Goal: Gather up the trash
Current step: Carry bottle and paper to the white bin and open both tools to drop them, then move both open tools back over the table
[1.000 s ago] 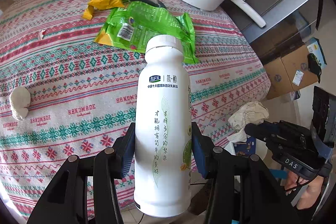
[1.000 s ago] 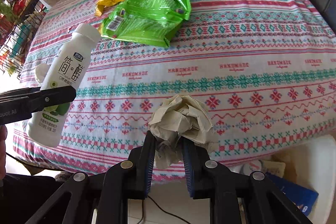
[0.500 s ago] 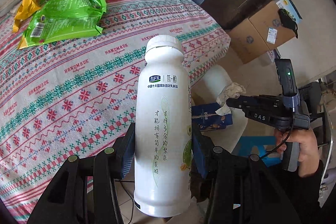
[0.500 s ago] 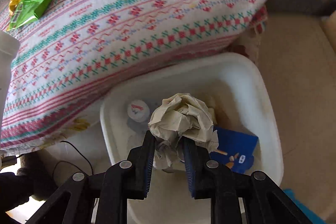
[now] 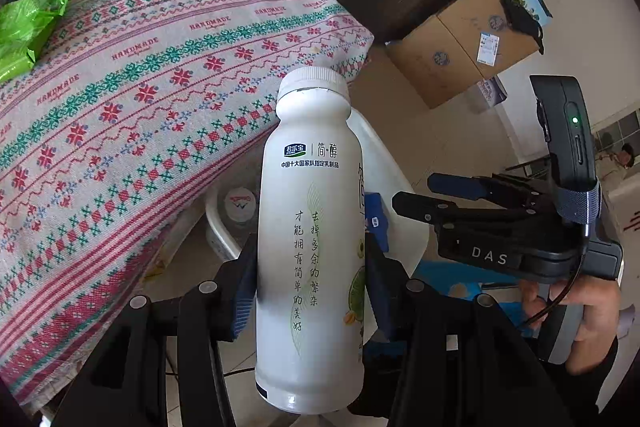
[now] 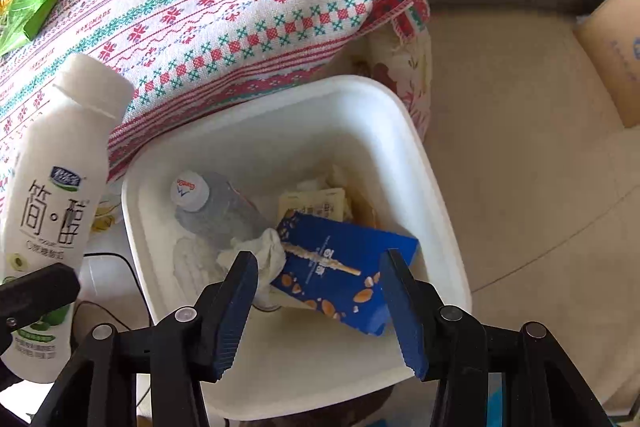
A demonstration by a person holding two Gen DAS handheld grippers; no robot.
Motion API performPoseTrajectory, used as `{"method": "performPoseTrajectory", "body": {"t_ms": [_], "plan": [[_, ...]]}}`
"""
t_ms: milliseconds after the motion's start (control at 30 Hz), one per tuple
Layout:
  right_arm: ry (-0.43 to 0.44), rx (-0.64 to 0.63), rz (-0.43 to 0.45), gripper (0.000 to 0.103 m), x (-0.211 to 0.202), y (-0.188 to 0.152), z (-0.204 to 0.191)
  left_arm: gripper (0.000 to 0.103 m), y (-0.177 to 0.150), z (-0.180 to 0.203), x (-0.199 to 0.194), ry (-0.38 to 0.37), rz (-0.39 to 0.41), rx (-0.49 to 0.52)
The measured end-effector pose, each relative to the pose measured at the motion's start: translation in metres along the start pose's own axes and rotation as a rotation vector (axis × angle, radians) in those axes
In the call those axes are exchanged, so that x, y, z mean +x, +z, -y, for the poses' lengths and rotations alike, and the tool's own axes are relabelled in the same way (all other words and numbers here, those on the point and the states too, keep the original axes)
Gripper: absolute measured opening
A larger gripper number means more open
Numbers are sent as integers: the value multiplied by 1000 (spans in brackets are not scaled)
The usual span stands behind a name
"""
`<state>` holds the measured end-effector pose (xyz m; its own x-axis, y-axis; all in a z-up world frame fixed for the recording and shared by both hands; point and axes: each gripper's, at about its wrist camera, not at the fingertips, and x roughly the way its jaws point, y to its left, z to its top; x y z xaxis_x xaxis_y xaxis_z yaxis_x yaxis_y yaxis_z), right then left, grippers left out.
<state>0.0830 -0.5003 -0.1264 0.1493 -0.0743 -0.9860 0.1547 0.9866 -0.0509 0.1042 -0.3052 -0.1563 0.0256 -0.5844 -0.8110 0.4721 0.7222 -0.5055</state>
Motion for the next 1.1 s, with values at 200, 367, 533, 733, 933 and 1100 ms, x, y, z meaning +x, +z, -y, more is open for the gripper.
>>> {"method": "performPoseTrajectory", "body": {"t_ms": [200,367,533,733,933,1100], "plan": [[-62,-22,18,56,-11,-4,12,51,8,15,29,14,12,21],[-93,-31,17,58,-13,-7,16,54,14,13,41,80,7,41],[-81,-35,31,58,-14,-2,9,68,17,13,12,126,45,95],[-31,-66,90,66,-31,16,-25,76,19,-25,-53,279,76,107],[33,-130,156,71,-42,42,-82,79,21,-101,-125,507,74,45],[88,-170,199,76,-40,65,-138,79,11,-170,-177,633,188,-61]]}}
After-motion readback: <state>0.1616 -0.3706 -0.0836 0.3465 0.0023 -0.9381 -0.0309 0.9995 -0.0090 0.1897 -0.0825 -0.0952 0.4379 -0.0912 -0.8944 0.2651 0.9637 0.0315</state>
